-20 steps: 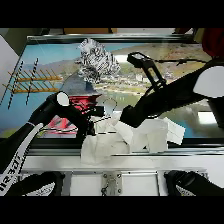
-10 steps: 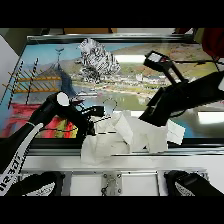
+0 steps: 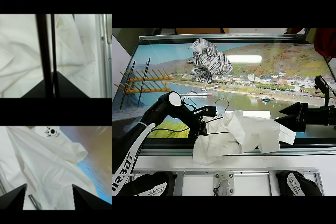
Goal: Fold the clothes and pants, and hang the long-sleeved shirts on hangers.
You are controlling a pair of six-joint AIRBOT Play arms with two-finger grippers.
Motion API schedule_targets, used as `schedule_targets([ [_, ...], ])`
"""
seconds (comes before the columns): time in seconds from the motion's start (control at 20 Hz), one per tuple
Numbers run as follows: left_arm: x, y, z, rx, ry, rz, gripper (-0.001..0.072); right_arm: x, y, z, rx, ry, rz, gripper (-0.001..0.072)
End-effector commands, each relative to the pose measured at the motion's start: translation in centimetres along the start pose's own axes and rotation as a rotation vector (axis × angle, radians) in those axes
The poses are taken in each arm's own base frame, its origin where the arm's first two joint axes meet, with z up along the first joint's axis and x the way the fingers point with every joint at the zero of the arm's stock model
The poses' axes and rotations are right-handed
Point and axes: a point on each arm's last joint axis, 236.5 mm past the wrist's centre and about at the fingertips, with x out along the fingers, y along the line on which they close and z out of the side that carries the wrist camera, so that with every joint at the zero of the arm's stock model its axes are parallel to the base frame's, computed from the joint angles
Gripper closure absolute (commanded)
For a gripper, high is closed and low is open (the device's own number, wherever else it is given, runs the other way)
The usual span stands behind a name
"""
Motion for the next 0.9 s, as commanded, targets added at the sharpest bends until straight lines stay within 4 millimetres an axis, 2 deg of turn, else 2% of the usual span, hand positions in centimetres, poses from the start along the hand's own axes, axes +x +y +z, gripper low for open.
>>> schedule_targets([
  [0.0,0.0,-0.1,0.0,0.001,0.001,-0.003,0.0697,0.7,-0.3,-1.7,-0.062,-0.116,0.082,0.0083],
  [0.25,0.0,-0.2,0.0,0.001,0.002,-0.008,0.0698,3.1,1.9,-3.4,-0.065,-0.077,0.274,0.0084],
  [0.6,0.0,-0.2,0.0,0.001,0.002,-0.008,0.0697,6.8,2.1,-3.9,-0.069,-0.031,0.336,0.0084],
  [0.85,0.0,-0.2,0.0,0.001,0.002,-0.008,0.0697,8.1,2.2,-3.9,-0.084,-0.011,0.333,0.0084],
])
